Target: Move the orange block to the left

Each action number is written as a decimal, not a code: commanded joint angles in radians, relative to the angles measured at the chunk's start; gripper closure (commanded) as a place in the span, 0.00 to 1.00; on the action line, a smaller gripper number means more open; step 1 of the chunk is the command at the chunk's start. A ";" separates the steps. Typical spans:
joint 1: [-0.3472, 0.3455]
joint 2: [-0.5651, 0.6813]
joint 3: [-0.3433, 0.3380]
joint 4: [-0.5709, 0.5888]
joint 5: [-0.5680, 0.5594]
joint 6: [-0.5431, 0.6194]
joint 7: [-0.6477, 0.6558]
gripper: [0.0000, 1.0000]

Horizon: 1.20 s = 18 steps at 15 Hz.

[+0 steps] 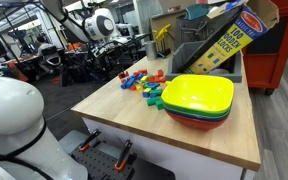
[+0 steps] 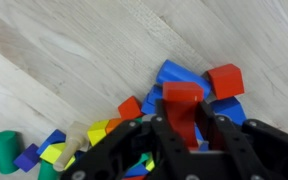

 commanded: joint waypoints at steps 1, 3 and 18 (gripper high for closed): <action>-0.007 0.004 0.008 0.001 -0.001 -0.003 0.000 0.67; -0.006 0.013 0.007 0.001 -0.001 -0.002 0.000 0.67; -0.141 0.057 -0.095 0.131 -0.036 0.007 -0.290 0.92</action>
